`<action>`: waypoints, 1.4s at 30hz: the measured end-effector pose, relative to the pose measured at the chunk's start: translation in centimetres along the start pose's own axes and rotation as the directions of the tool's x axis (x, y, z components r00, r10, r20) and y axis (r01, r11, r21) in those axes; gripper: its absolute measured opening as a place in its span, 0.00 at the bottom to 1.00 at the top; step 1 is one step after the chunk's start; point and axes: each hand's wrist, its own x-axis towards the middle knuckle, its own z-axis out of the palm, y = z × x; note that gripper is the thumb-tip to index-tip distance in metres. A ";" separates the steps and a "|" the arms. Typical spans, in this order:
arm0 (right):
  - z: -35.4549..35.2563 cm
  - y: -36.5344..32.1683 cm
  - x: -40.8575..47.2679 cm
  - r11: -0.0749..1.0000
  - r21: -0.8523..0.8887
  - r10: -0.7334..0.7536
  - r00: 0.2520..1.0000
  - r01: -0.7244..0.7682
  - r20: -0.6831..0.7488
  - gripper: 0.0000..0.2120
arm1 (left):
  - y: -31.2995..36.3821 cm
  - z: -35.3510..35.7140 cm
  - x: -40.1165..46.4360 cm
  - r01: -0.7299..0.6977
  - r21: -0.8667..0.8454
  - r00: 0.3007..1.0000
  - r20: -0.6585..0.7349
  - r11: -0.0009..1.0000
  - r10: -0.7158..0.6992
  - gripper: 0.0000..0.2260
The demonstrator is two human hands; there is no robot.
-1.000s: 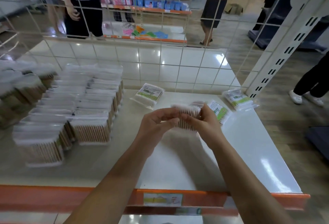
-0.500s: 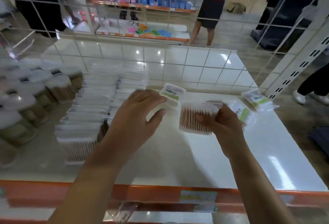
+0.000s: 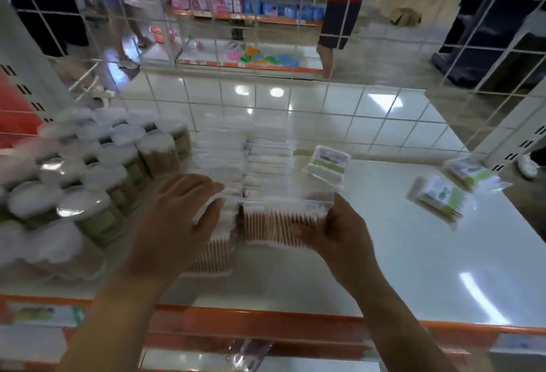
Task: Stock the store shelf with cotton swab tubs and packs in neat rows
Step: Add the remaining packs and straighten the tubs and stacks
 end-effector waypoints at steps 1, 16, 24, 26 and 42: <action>0.7 0.1 -0.2 0.997 -0.066 -0.035 0.999 0.033 -0.021 0.14 | -0.5 0.1 -0.4 -0.011 -0.011 1.000 -0.004 1.000 0.011 0.17; 3.9 3.8 -1.4 0.796 -0.535 -0.359 0.933 0.283 -0.040 0.26 | -2.8 3.7 -3.9 -0.093 0.001 0.993 0.069 0.996 0.093 0.23; 3.9 3.9 -1.6 0.795 -0.525 -0.348 0.938 0.303 0.015 0.18 | -2.7 3.6 -4.0 -0.091 -0.020 0.993 0.072 0.996 0.093 0.22; 4.0 4.0 -1.5 0.802 -0.515 -0.348 0.938 0.303 0.010 0.18 | -2.7 3.6 -3.9 -0.084 -0.014 0.993 0.084 0.996 0.085 0.22; 4.1 3.6 -1.5 0.717 -0.646 -0.384 0.922 0.262 -0.053 0.21 | -1.8 2.0 -2.5 -0.068 -0.038 0.988 0.134 0.997 0.072 0.27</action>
